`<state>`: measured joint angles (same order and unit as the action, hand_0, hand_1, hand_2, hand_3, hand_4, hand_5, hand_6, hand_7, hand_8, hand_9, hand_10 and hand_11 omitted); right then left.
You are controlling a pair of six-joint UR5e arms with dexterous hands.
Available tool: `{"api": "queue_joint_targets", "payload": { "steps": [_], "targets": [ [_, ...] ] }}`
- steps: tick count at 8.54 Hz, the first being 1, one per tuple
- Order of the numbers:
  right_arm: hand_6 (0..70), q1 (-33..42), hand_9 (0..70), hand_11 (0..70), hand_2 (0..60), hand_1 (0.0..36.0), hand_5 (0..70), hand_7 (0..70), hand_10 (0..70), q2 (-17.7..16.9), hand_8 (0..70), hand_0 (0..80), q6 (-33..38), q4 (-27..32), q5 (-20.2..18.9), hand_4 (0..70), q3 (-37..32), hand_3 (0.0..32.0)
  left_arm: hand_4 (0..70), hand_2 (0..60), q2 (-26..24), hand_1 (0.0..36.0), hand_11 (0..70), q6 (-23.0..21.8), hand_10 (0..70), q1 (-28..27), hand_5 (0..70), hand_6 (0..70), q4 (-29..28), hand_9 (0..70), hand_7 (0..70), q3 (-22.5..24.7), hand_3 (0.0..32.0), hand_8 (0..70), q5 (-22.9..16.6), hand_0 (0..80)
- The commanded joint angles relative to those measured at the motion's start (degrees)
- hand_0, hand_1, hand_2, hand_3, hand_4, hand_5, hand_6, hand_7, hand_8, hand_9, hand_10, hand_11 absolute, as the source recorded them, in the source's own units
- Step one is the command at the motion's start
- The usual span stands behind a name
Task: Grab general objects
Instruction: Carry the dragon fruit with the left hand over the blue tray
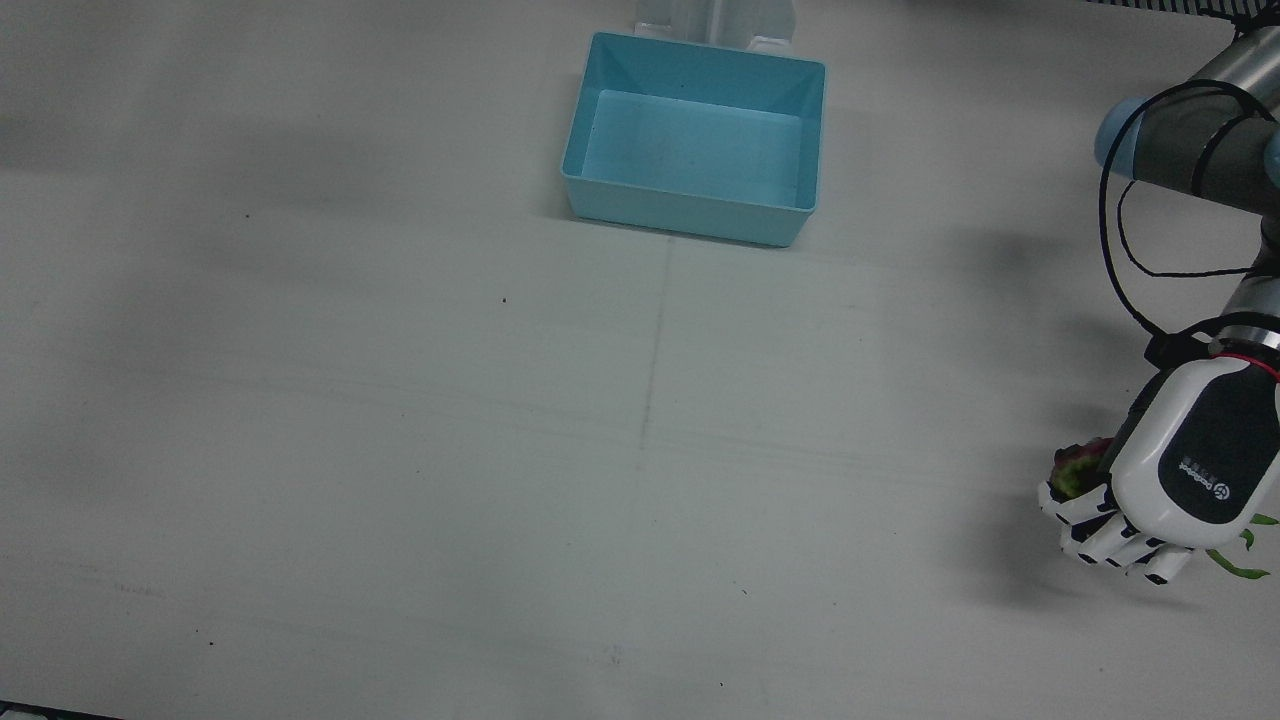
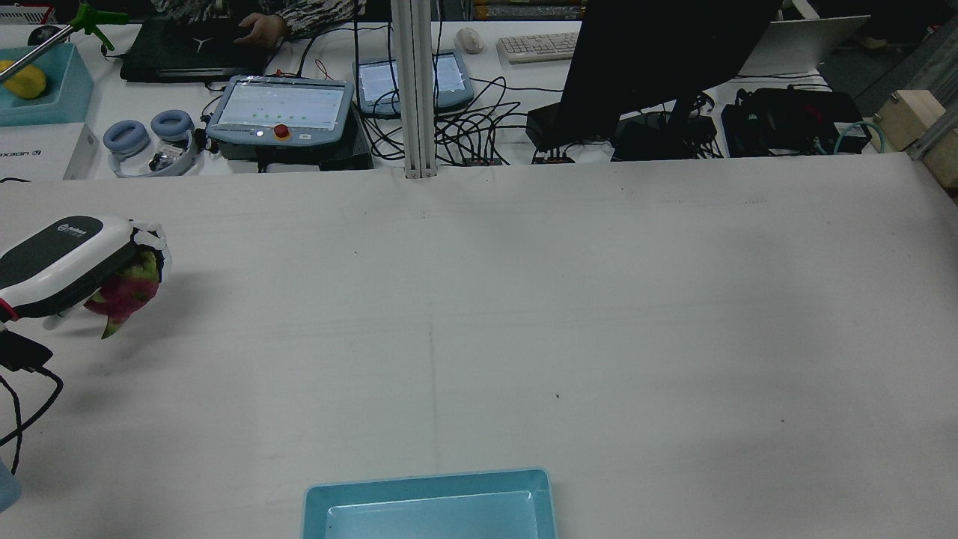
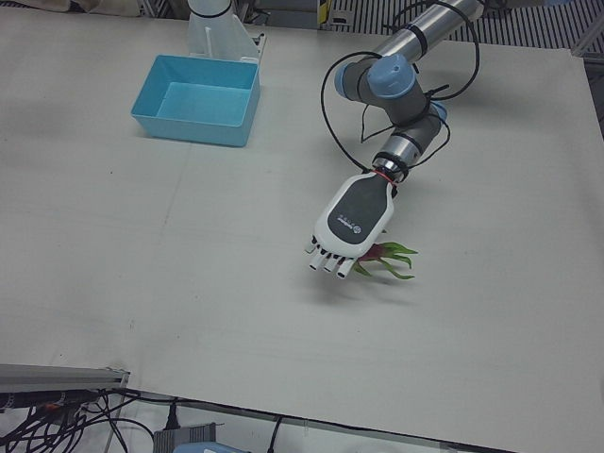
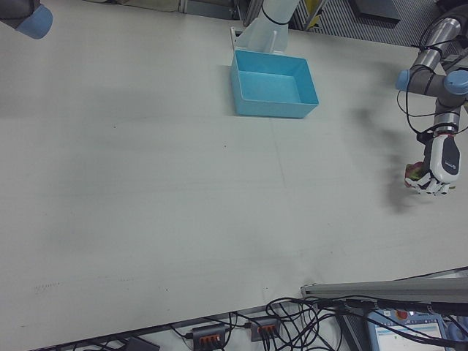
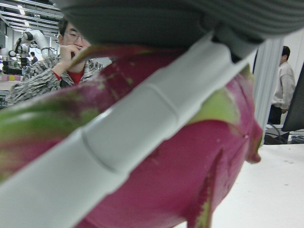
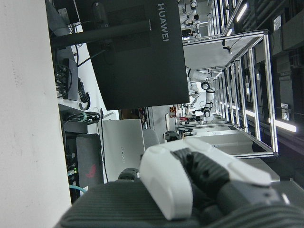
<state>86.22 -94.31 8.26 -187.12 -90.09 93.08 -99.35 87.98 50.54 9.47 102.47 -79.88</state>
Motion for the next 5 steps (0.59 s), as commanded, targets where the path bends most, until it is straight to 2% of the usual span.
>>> {"api": "queue_joint_targets", "payload": {
  "steps": [1, 2, 3, 4, 5],
  "targets": [
    [0.0, 0.0, 0.0, 0.0, 0.0, 0.0, 0.0, 0.0, 0.0, 0.0, 0.0, 0.0, 0.0, 0.0, 0.1, 0.0, 0.0, 0.0, 70.0, 60.0, -0.7, 36.0, 70.0, -15.6, 70.0, 1.7, 70.0, 70.0, -2.0, 70.0, 70.0, 3.7, 0.0, 70.0, -18.1, 80.0],
    [0.0, 0.0, 0.0, 0.0, 0.0, 0.0, 0.0, 0.0, 0.0, 0.0, 0.0, 0.0, 0.0, 0.0, 0.0, 0.0, 0.0, 0.0, 70.0, 60.0, -0.8, 36.0, 70.0, -17.4, 70.0, 1.5, 70.0, 70.0, 0.1, 70.0, 70.0, 7.0, 0.0, 70.0, -23.0, 80.0],
    [0.0, 0.0, 0.0, 0.0, 0.0, 0.0, 0.0, 0.0, 0.0, 0.0, 0.0, 0.0, 0.0, 0.0, 0.0, 0.0, 0.0, 0.0, 70.0, 60.0, -0.7, 36.0, 70.0, -21.8, 70.0, 0.7, 70.0, 70.0, -1.0, 70.0, 70.0, 8.9, 0.0, 70.0, -26.4, 80.0],
    [0.0, 0.0, 0.0, 0.0, 0.0, 0.0, 0.0, 0.0, 0.0, 0.0, 0.0, 0.0, 0.0, 0.0, 0.0, 0.0, 0.0, 0.0, 70.0, 60.0, -0.6, 36.0, 70.0, -29.4, 70.0, -1.4, 70.0, 70.0, -6.5, 70.0, 70.0, 9.0, 0.0, 70.0, -28.3, 80.0],
    [0.0, 0.0, 0.0, 0.0, 0.0, 0.0, 0.0, 0.0, 0.0, 0.0, 0.0, 0.0, 0.0, 0.0, 0.0, 0.0, 0.0, 0.0, 70.0, 60.0, -0.6, 36.0, 70.0, -36.5, 70.0, -6.2, 70.0, 70.0, -11.7, 70.0, 70.0, 9.2, 0.0, 70.0, -28.3, 80.0]
  ]
}}
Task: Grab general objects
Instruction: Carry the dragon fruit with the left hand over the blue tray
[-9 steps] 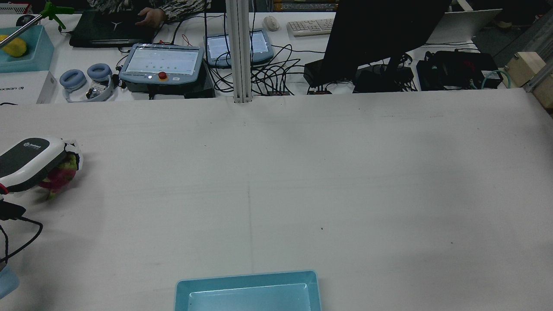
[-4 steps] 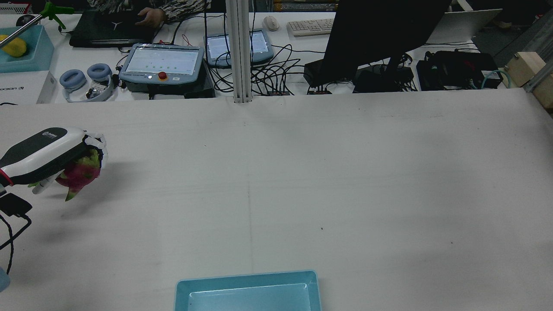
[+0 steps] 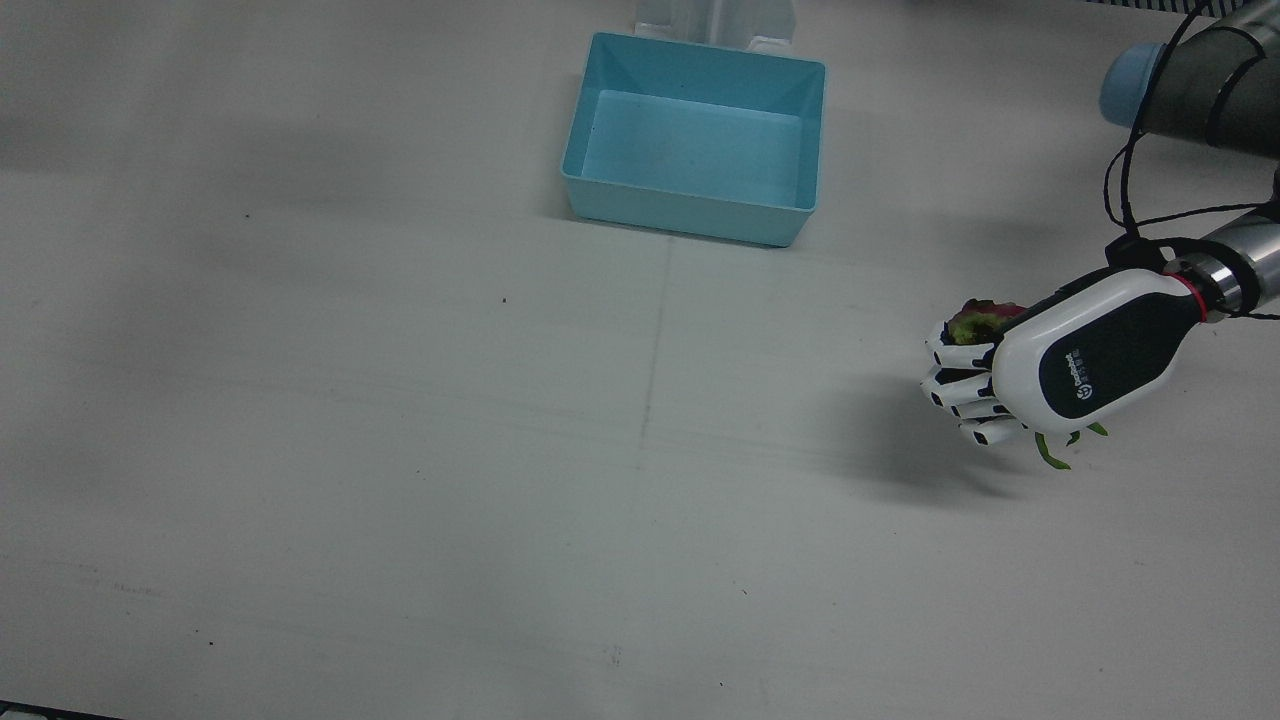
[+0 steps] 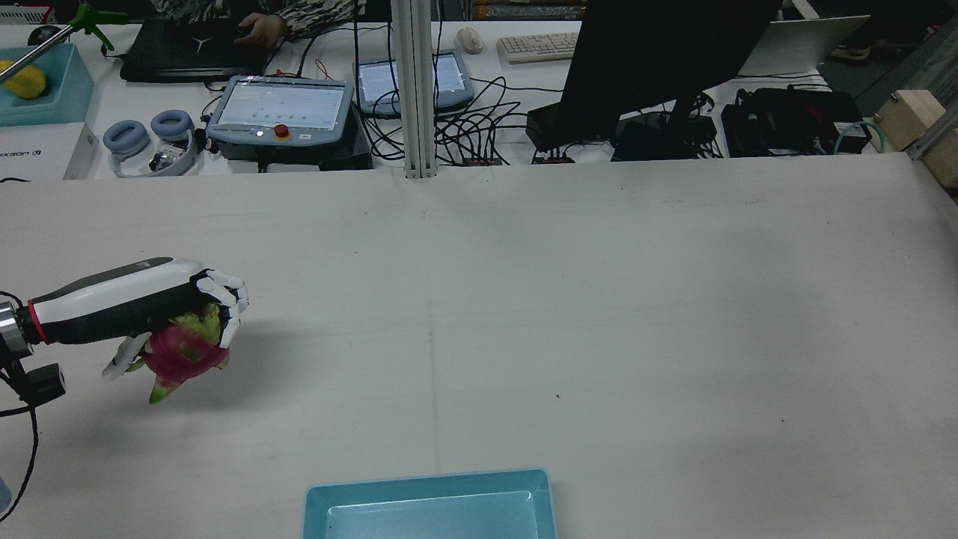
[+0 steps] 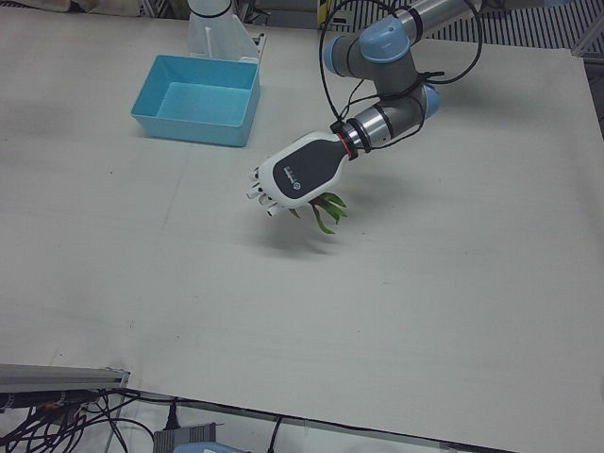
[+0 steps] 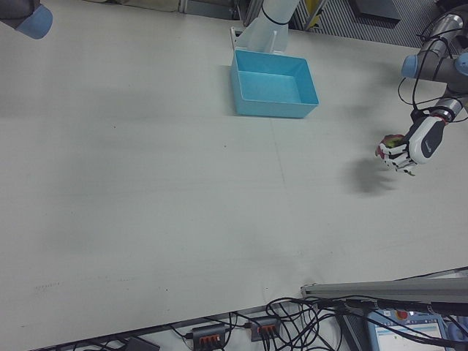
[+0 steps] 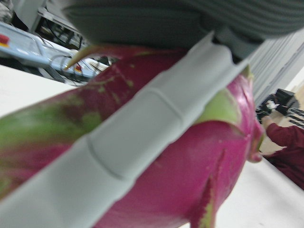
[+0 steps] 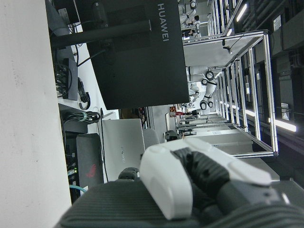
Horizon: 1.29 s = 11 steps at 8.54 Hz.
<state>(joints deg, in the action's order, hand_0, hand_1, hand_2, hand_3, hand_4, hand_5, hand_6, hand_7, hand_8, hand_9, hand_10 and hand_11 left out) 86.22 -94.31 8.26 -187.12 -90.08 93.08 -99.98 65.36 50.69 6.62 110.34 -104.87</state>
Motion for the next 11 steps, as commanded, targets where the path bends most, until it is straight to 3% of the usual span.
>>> {"api": "queue_joint_targets", "payload": {
  "steps": [1, 4, 6, 8, 10, 11],
  "targets": [
    [0.0, 0.0, 0.0, 0.0, 0.0, 0.0, 0.0, 0.0, 0.0, 0.0, 0.0, 0.0, 0.0, 0.0, 0.0, 0.0, 0.0, 0.0, 70.0, 60.0, 0.1, 36.0, 70.0, -18.0, 70.0, -11.4, 70.0, 70.0, -12.7, 70.0, 70.0, 1.6, 0.0, 70.0, -2.7, 80.0],
    [0.0, 0.0, 0.0, 0.0, 0.0, 0.0, 0.0, 0.0, 0.0, 0.0, 0.0, 0.0, 0.0, 0.0, 0.1, 0.0, 0.0, 0.0, 70.0, 60.0, -0.8, 36.0, 70.0, -23.6, 70.0, -21.8, 70.0, 70.0, -13.1, 70.0, 70.0, 8.4, 0.0, 70.0, 1.1, 80.0],
    [0.0, 0.0, 0.0, 0.0, 0.0, 0.0, 0.0, 0.0, 0.0, 0.0, 0.0, 0.0, 0.0, 0.0, 0.0, 0.0, 0.0, 0.0, 70.0, 60.0, -6.7, 36.0, 70.0, -24.0, 70.0, -25.6, 70.0, 70.0, -8.8, 70.0, 70.0, 10.7, 0.0, 70.0, 1.4, 80.0],
    [0.0, 0.0, 0.0, 0.0, 0.0, 0.0, 0.0, 0.0, 0.0, 0.0, 0.0, 0.0, 0.0, 0.0, 0.0, 0.0, 0.0, 0.0, 70.0, 60.0, -13.9, 36.0, 70.0, -24.7, 70.0, -30.8, 70.0, 70.0, -3.5, 70.0, 70.0, 12.1, 0.0, 70.0, 4.7, 80.0],
    [0.0, 0.0, 0.0, 0.0, 0.0, 0.0, 0.0, 0.0, 0.0, 0.0, 0.0, 0.0, 0.0, 0.0, 0.0, 0.0, 0.0, 0.0, 70.0, 60.0, -16.1, 36.0, 70.0, -24.9, 70.0, -30.8, 70.0, 70.0, -3.5, 70.0, 70.0, 11.4, 0.0, 70.0, 4.9, 80.0],
    [0.0, 0.0, 0.0, 0.0, 0.0, 0.0, 0.0, 0.0, 0.0, 0.0, 0.0, 0.0, 0.0, 0.0, 0.1, 0.0, 0.0, 0.0, 42.8, 60.0, -15.9, 36.0, 70.0, -24.6, 70.0, -30.8, 70.0, 70.0, -6.2, 61.9, 70.0, 11.0, 0.0, 48.3, 4.9, 80.0]
  ]
}}
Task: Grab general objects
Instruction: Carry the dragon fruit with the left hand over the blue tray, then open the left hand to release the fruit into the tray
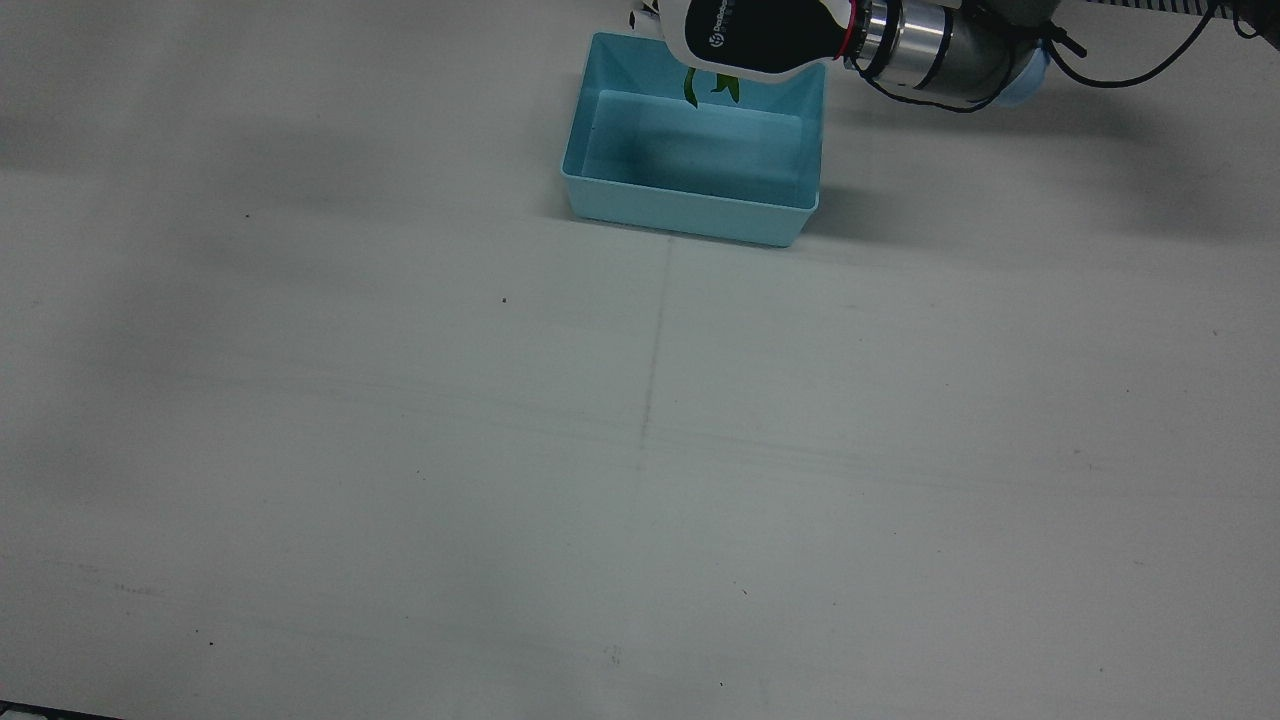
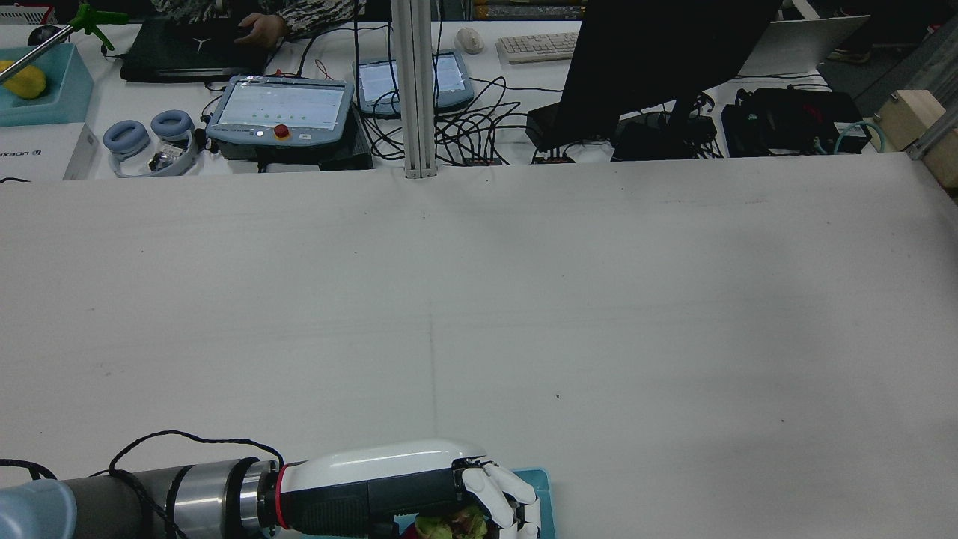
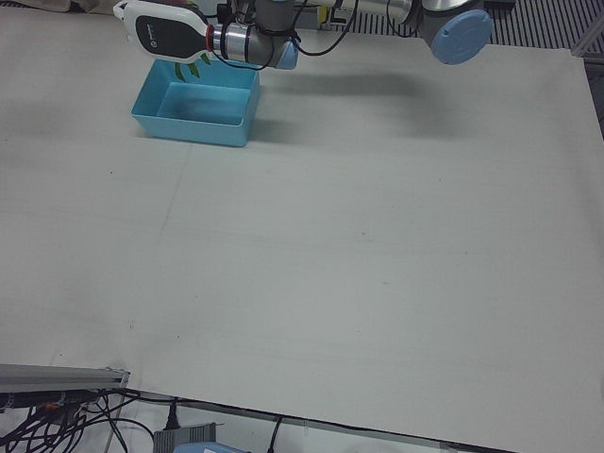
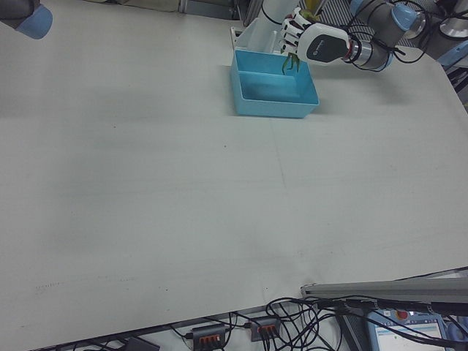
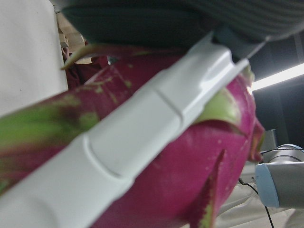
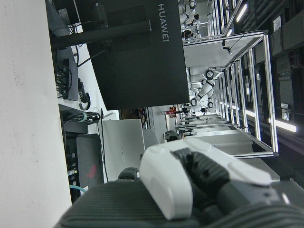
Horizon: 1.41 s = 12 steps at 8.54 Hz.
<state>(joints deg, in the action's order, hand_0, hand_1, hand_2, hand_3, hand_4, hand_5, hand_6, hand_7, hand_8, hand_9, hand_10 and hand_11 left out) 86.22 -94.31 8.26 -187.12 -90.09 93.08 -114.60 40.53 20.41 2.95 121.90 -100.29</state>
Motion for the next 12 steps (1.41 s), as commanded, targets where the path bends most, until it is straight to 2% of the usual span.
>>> {"api": "queue_joint_targets", "payload": {
  "steps": [1, 2, 3, 4, 5, 6, 7, 8, 9, 10, 12],
  "targets": [
    [0.0, 0.0, 0.0, 0.0, 0.0, 0.0, 0.0, 0.0, 0.0, 0.0, 0.0, 0.0, 0.0, 0.0, 0.1, 0.0, 0.0, 0.0, 9.6, 60.0, -0.8, 36.0, 70.0, 0.6, 62.0, -0.6, 70.0, 35.7, -6.3, 16.8, 70.0, -0.9, 0.0, 7.7, 0.4, 80.0],
    [0.0, 0.0, 0.0, 0.0, 0.0, 0.0, 0.0, 0.0, 0.0, 0.0, 0.0, 0.0, 0.0, 0.0, 0.1, 0.0, 0.0, 0.0, 0.1, 60.0, -0.5, 36.0, 57.3, 0.9, 36.7, -0.7, 70.0, 13.8, -9.5, 10.6, 60.0, -1.2, 0.0, 1.7, -0.4, 80.0],
    [0.0, 0.0, 0.0, 0.0, 0.0, 0.0, 0.0, 0.0, 0.0, 0.0, 0.0, 0.0, 0.0, 0.0, 0.0, 0.0, 0.0, 0.0, 0.0, 60.0, 2.3, 36.0, 45.3, 1.0, 27.3, -0.8, 67.2, 8.0, -11.3, 9.3, 53.9, -1.3, 0.0, 0.6, -0.8, 80.0],
    [0.0, 0.0, 0.0, 0.0, 0.0, 0.0, 0.0, 0.0, 0.0, 0.0, 0.0, 0.0, 0.0, 0.0, 0.0, 0.0, 0.0, 0.0, 0.0, 60.0, 6.7, 36.0, 51.0, 1.6, 31.6, -0.4, 70.0, 6.1, -13.5, 10.0, 57.1, -2.5, 0.0, 0.2, -0.2, 80.0],
    [0.0, 0.0, 0.0, 0.0, 0.0, 0.0, 0.0, 0.0, 0.0, 0.0, 0.0, 0.0, 0.0, 0.0, 0.0, 0.0, 0.0, 0.0, 0.0, 60.0, 7.7, 36.0, 50.0, 1.0, 30.8, 0.0, 68.4, 1.0, -16.1, 8.9, 51.8, -4.4, 0.0, 0.0, 1.4, 80.0],
    [0.0, 0.0, 0.0, 0.0, 0.0, 0.0, 0.0, 0.0, 0.0, 0.0, 0.0, 0.0, 0.0, 0.0, 0.0, 0.0, 0.0, 0.0, 0.0, 60.0, 10.3, 36.0, 33.2, 0.6, 18.3, 0.8, 28.8, 0.0, -19.3, 8.0, 47.4, -6.2, 0.4, 0.0, 2.9, 80.0],
    [0.0, 0.0, 0.0, 0.0, 0.0, 0.0, 0.0, 0.0, 0.0, 0.0, 0.0, 0.0, 0.0, 0.0, 0.0, 0.0, 0.0, 0.0, 0.0, 60.0, 11.8, 36.0, 27.1, 0.9, 14.1, 1.0, 0.0, 0.0, -20.7, 4.9, 31.6, -6.3, 8.4, 0.0, 3.2, 80.0],
    [0.0, 0.0, 0.0, 0.0, 0.0, 0.0, 0.0, 0.0, 0.0, 0.0, 0.0, 0.0, 0.0, 0.0, 0.0, 0.0, 0.0, 0.0, 0.0, 60.0, 12.4, 36.0, 18.1, 0.9, 7.9, 1.0, 0.0, 0.0, -21.0, 0.8, 11.1, -6.3, 12.2, 0.0, 3.6, 80.0],
    [0.0, 0.0, 0.0, 0.0, 0.0, 0.0, 0.0, 0.0, 0.0, 0.0, 0.0, 0.0, 0.0, 0.0, 0.0, 0.0, 0.0, 0.0, 0.0, 60.0, 12.5, 36.0, 6.2, 1.2, 0.5, 0.8, 0.0, 0.0, -21.5, 0.2, 8.4, -6.2, 10.4, 0.0, 6.3, 80.0],
    [0.0, 0.0, 0.0, 0.0, 0.0, 0.0, 0.0, 0.0, 0.0, 0.0, 0.0, 0.0, 0.0, 0.0, 0.0, 0.0, 0.0, 0.0, 0.3, 60.0, 12.5, 36.0, 0.0, 1.0, 0.0, 0.3, 0.0, 0.0, -22.5, 1.7, 15.5, -6.2, 9.0, 0.0, 8.6, 80.0],
    [0.0, 0.0, 0.0, 0.0, 0.0, 0.0, 0.0, 0.0, 0.0, 0.0, 0.0, 0.0, 0.0, 0.0, 0.0, 0.0, 0.0, 0.0, 2.7, 60.0, 12.6, 36.0, 0.0, 0.3, 0.0, 1.2, 0.0, 0.0, -23.0, 2.9, 21.5, -6.1, 9.2, 0.0, 9.5, 80.0]
  ]
}}
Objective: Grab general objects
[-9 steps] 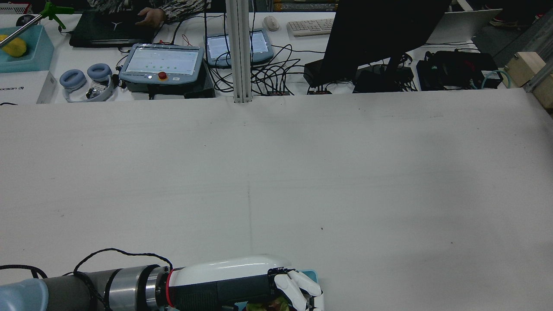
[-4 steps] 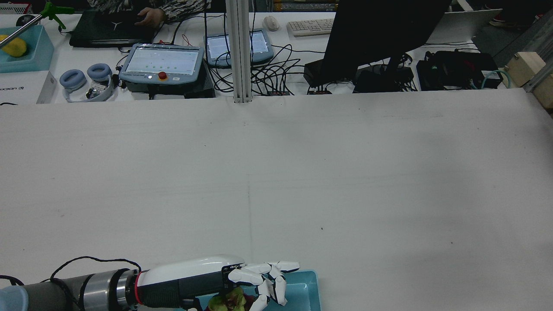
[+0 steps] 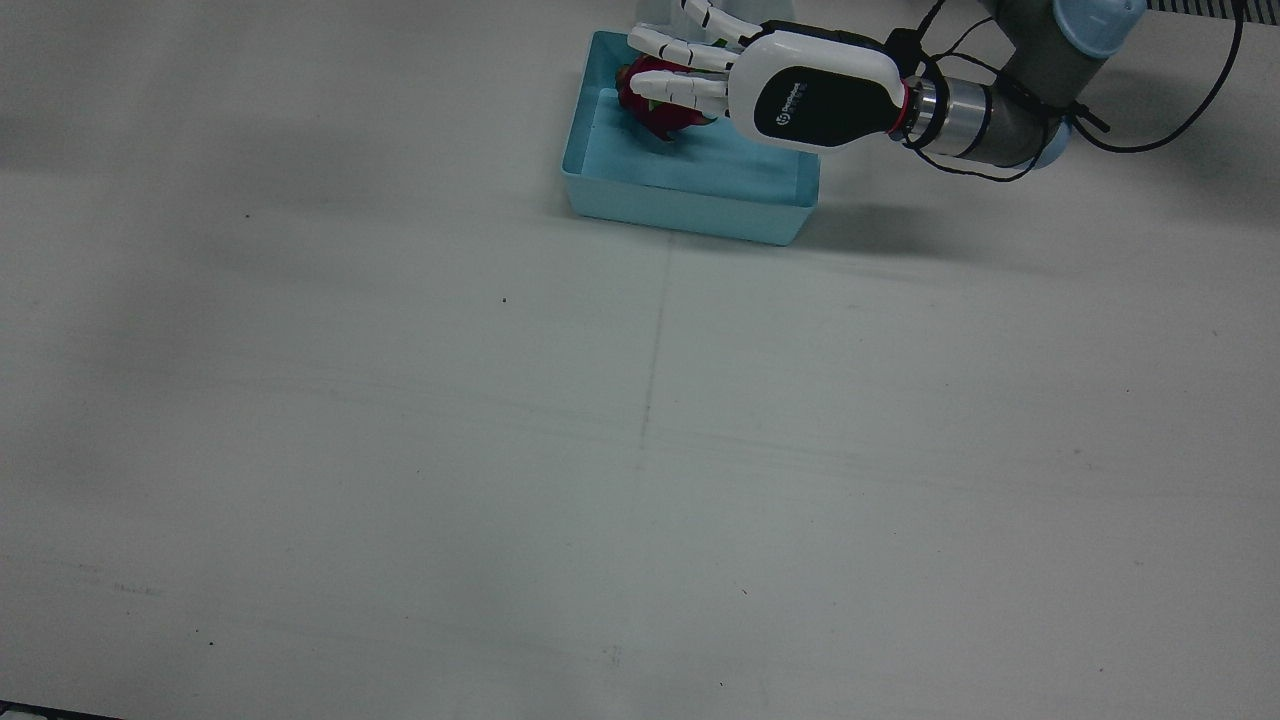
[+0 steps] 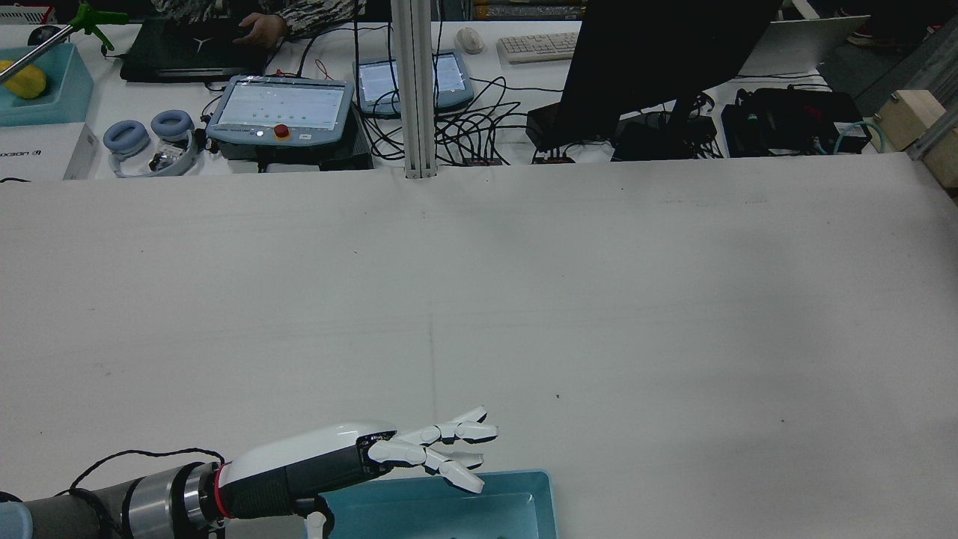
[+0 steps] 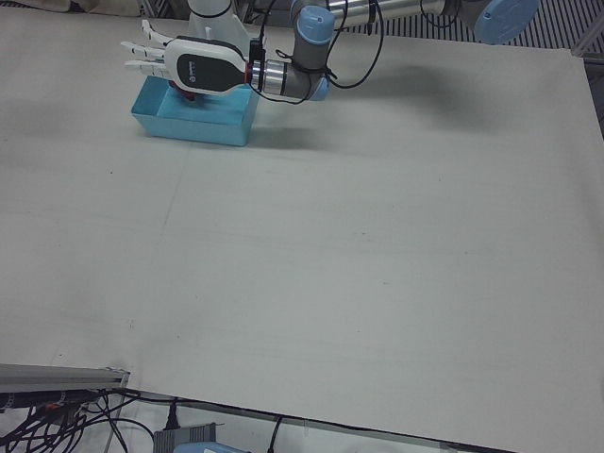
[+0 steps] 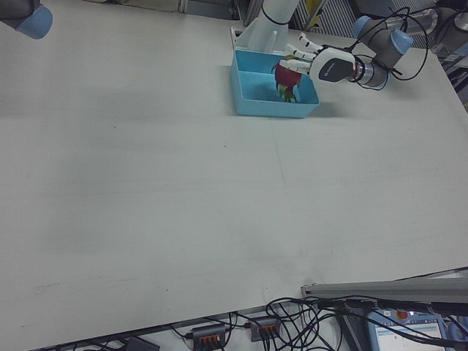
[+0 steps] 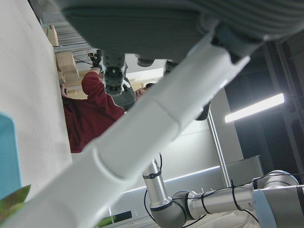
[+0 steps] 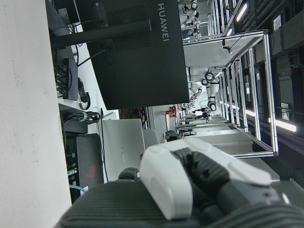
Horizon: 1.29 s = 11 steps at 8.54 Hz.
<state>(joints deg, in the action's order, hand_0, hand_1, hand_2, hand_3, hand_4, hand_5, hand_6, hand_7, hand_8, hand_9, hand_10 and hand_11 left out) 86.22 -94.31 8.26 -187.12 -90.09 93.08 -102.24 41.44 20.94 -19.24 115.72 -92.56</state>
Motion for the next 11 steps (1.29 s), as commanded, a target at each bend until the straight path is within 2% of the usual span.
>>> {"api": "queue_joint_targets", "payload": {
  "steps": [1, 2, 3, 4, 5, 6, 7, 8, 9, 10, 11],
  "targets": [
    [0.0, 0.0, 0.0, 0.0, 0.0, 0.0, 0.0, 0.0, 0.0, 0.0, 0.0, 0.0, 0.0, 0.0, 0.0, 0.0, 0.0, 0.0, 9.5, 60.0, -0.2, 36.0, 0.0, -1.0, 0.0, 4.2, 0.0, 0.7, 4.3, 7.1, 42.8, -0.1, 5.0, 0.0, 1.8, 80.0],
    [0.0, 0.0, 0.0, 0.0, 0.0, 0.0, 0.0, 0.0, 0.0, 0.0, 0.0, 0.0, -0.1, 0.0, 0.0, 0.0, 0.0, 0.0, 10.7, 60.0, 0.0, 36.0, 0.0, -0.8, 0.0, 8.8, 8.5, 3.5, 6.3, 8.8, 51.3, -1.0, 1.2, 0.0, 1.8, 80.0],
    [0.0, 0.0, 0.0, 0.0, 0.0, 0.0, 0.0, 0.0, 0.0, 0.0, 0.0, 0.0, 0.0, 0.0, 0.0, 0.0, 0.0, 0.0, 14.8, 60.0, 0.8, 36.0, 0.0, -0.8, 0.0, 16.3, 3.0, 8.2, 4.2, 8.7, 50.5, -4.6, 3.0, 0.6, 1.7, 80.0],
    [0.0, 0.0, 0.0, 0.0, 0.0, 0.0, 0.0, 0.0, 0.0, 0.0, 0.0, 0.0, 0.0, 0.0, 0.0, 0.0, 0.0, 0.0, 24.2, 60.0, 1.7, 36.0, 0.0, -1.4, 0.0, 21.0, 42.7, 22.3, -3.8, 10.9, 61.5, -10.1, 0.0, 3.4, 1.8, 80.0],
    [0.0, 0.0, 0.0, 0.0, 0.0, 0.0, 0.0, 0.0, 0.0, 0.0, 0.0, 0.0, 0.0, 0.0, 0.0, 0.0, 0.0, 0.0, 32.9, 60.0, 2.8, 36.0, 1.3, -1.3, 0.0, 23.6, 70.0, 31.8, -7.8, 12.5, 69.9, -13.5, 0.0, 5.3, 1.8, 80.0],
    [0.0, 0.0, 0.0, 0.0, 0.0, 0.0, 0.0, 0.0, 0.0, 0.0, 0.0, 0.0, 0.0, 0.0, 0.0, 0.0, 0.0, 0.0, 41.2, 60.0, 3.8, 36.0, 6.1, -1.1, 0.7, 25.7, 16.1, 35.9, -11.1, 13.1, 70.0, -15.8, 0.2, 6.1, 1.8, 80.0],
    [0.0, 0.0, 0.0, 0.0, 0.0, 0.0, 0.0, 0.0, 0.0, 0.0, 0.0, 0.0, 0.0, 0.0, 0.0, 0.0, -0.1, 0.0, 45.1, 60.0, 5.6, 36.0, 18.1, -1.1, 8.9, 28.1, 0.0, 41.6, -14.7, 13.9, 70.0, -17.4, 2.8, 7.3, 1.8, 80.0],
    [0.0, 0.0, 0.0, 0.0, 0.0, 0.0, 0.0, 0.0, 0.0, 0.0, 0.0, 0.0, 0.0, 0.0, 0.0, 0.0, -0.1, 0.0, 57.1, 60.0, 7.3, 36.0, 22.9, -1.2, 12.4, 30.7, 0.0, 51.0, -18.9, 16.2, 70.0, -20.2, 0.0, 9.2, 1.9, 80.0],
    [0.0, 0.0, 0.0, 0.0, 0.0, 0.0, 0.0, 0.0, 0.0, 0.0, 0.0, 0.0, 0.0, 0.0, 0.0, 0.0, -0.1, 0.0, 56.3, 60.0, 7.4, 36.0, 26.9, -1.4, 15.2, 32.4, 0.6, 53.9, -22.0, 16.8, 70.0, -23.4, 0.0, 9.7, 1.9, 80.0],
    [0.0, 0.0, 0.0, 0.0, 0.0, 0.0, 0.0, 0.0, 0.0, 0.0, 0.0, 0.0, 0.0, 0.0, 0.0, 0.0, -0.1, 0.0, 51.3, 60.0, 7.4, 36.0, 28.7, -2.2, 16.3, 33.4, 0.9, 53.6, -25.0, 16.8, 70.0, -26.4, 2.4, 9.7, 3.0, 80.0],
    [0.0, 0.0, 0.0, 0.0, 0.0, 0.0, 0.0, 0.0, 0.0, 0.0, 0.0, 0.0, 0.0, 0.0, 0.0, 0.0, 0.0, 0.0, 39.2, 60.0, 7.8, 36.0, 33.8, -6.9, 19.6, 32.7, 1.7, 52.1, -32.2, 15.9, 70.0, -32.3, 9.8, 9.4, 8.7, 80.0]
  ]
}}
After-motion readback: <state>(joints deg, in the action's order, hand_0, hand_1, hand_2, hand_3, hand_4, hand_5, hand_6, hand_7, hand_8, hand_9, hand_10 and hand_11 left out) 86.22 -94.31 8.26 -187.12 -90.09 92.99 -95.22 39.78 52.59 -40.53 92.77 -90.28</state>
